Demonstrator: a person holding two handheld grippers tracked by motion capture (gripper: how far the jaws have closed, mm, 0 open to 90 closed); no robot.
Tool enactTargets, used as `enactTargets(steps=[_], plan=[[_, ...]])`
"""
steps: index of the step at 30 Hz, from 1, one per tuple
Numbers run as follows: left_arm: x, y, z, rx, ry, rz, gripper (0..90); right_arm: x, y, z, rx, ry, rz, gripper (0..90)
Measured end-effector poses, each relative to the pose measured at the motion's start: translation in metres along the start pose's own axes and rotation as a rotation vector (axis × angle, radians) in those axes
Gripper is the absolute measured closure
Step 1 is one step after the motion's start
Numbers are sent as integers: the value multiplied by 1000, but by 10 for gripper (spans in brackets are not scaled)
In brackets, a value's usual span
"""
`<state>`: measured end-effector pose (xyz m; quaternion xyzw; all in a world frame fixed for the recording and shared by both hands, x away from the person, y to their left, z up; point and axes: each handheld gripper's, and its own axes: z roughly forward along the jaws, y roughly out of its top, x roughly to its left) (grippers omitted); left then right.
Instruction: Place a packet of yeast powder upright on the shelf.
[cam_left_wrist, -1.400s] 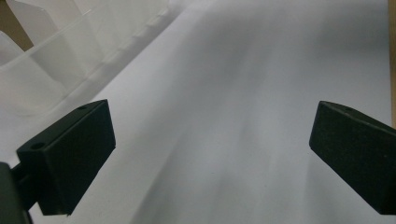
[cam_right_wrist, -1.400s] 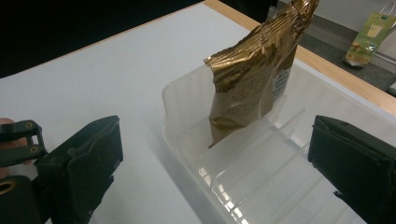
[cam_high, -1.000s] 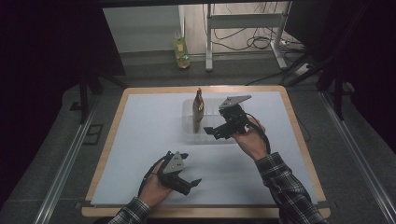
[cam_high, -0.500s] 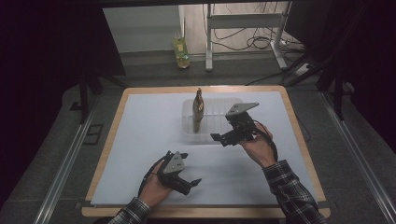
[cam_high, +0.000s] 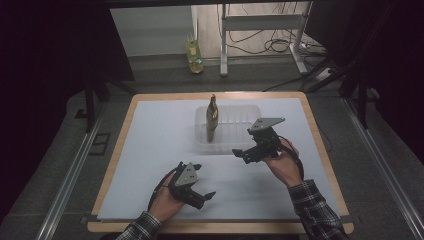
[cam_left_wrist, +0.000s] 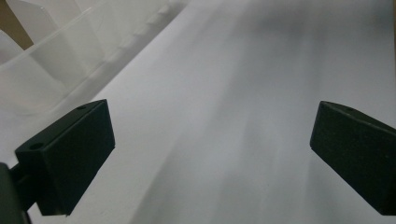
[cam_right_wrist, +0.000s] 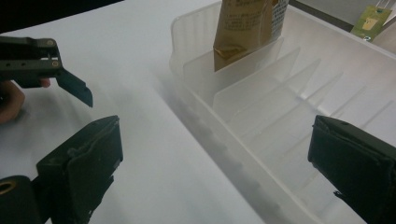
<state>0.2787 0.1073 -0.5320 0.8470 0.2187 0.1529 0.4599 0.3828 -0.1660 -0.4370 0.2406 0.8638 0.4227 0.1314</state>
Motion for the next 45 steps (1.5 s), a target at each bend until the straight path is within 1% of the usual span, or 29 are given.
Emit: enactTargets(steps=[4,9,12,17,21,25,28,30,32,38,41,45], plan=[[0,0,-1,0,2,0,0,0,-3,-4,4,-12,-7,34],[0,0,-1,3,1,-1,0,-1,-7,-11,-11,-18,-5,34],[0,0,-1,3,2,0,0,-1,-10,-14,-5,-23,-2,34],[1,0,-1,3,4,1,0,-2,-16,-18,-13,-31,18,34],[1,0,-2,1,6,1,0,-5,-21,-22,-9,-43,23,34],[1,0,-2,0,6,-3,0,-5,-28,-25,1,-47,26,34],[2,1,-2,7,28,0,1,-5,-33,-28,0,-55,24,34],[3,1,-4,2,28,-13,5,-4,-36,-31,-5,-57,25,34],[4,1,-5,-1,28,-17,7,-3,-38,-35,-11,-59,27,34],[2,1,-3,3,29,3,7,0,-47,-41,-5,-71,24,34],[2,0,-3,1,30,2,7,1,-52,-45,-2,-81,17,30],[3,0,-4,-12,32,-2,6,1,-62,-51,-14,-88,31,27]])
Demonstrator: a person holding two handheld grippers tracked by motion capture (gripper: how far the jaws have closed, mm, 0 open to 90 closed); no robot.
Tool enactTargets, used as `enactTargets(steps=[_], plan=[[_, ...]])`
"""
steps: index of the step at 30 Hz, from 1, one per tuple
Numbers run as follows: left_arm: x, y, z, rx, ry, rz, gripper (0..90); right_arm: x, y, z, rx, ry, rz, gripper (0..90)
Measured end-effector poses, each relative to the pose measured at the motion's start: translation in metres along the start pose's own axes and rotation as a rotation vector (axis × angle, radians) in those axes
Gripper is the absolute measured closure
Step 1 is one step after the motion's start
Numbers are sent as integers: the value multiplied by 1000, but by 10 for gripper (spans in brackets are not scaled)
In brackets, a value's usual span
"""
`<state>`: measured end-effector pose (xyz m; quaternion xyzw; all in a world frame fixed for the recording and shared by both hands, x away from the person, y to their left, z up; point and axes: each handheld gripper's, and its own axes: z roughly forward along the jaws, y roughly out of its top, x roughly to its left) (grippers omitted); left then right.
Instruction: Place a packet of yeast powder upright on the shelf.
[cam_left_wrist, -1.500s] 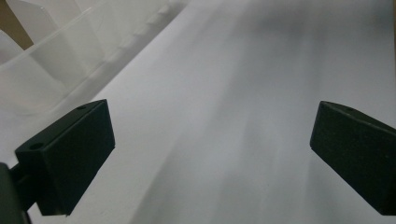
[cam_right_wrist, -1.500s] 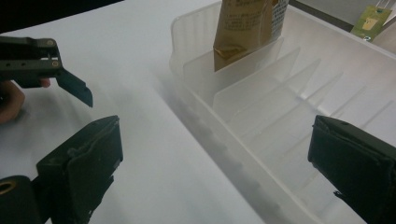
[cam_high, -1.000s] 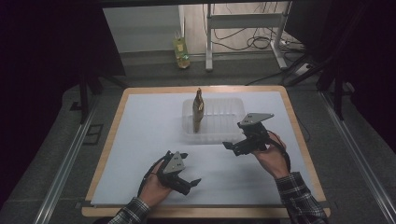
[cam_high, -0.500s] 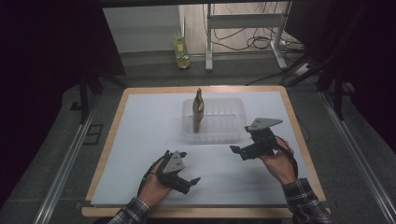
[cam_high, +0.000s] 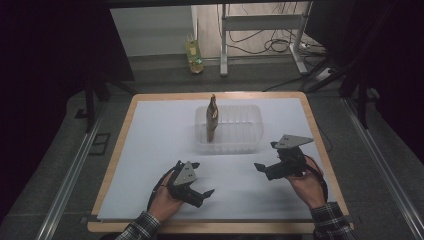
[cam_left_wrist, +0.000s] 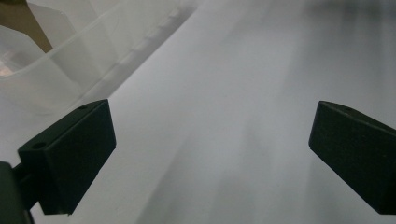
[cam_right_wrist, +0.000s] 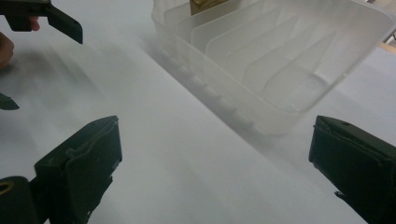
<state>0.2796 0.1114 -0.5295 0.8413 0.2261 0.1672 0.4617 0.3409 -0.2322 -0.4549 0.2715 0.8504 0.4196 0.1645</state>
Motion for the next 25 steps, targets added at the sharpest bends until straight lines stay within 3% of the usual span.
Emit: enactTargets(steps=[4,15,20,25], plan=[[-1,0,1,0,0,5,2,-2,-11,-6,6,-32,3,21],[-1,-1,2,8,0,6,1,-5,-41,-15,42,-47,20,18],[-1,-1,2,10,0,5,1,-7,-54,-15,85,-45,24,12],[-1,-1,3,10,1,5,0,-7,-58,-14,111,-56,10,0]])
